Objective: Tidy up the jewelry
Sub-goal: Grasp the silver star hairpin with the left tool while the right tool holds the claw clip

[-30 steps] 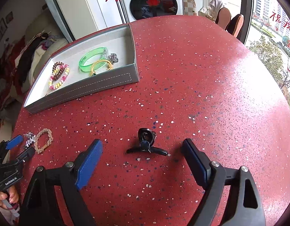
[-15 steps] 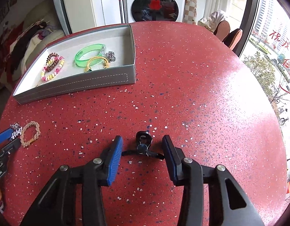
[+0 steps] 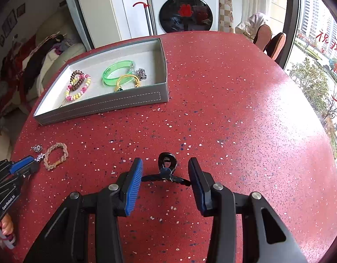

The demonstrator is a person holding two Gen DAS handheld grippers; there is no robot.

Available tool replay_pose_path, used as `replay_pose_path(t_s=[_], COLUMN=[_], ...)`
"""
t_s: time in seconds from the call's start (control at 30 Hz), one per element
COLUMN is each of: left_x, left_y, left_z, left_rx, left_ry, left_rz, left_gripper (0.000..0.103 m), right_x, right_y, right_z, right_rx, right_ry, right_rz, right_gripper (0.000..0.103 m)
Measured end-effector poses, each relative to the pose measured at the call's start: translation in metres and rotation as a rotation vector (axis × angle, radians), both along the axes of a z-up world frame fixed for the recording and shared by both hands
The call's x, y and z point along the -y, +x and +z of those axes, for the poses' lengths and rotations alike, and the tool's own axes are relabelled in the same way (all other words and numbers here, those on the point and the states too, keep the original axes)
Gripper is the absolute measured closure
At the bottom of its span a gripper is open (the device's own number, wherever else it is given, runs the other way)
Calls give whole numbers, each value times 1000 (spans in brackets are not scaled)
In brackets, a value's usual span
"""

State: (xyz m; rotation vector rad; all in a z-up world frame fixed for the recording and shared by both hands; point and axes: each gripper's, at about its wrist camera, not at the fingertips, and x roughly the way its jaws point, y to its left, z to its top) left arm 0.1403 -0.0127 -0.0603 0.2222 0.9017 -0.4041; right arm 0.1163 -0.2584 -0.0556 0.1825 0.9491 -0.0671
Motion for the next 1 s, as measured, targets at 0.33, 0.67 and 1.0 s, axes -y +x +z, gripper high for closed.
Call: replay_pose_path(t_s=[0.33, 0.67, 1.0], left_x=[-9, -19, -27], left_y=[-7, -4, 4], left_z=[17, 27, 38], left_rx=[19, 10, 13], left_ry=[-56, -115, -144], left_rz=[-2, 24, 45], left_gripper=[68, 68, 68], right_x=[-2, -7, -12], right_y=[-6, -6, 1], right_z=[11, 21, 33], right_rx=[26, 50, 72], right_ry=[42, 69, 96], right_rz=[6, 22, 44], right_gripper=[56, 56, 56])
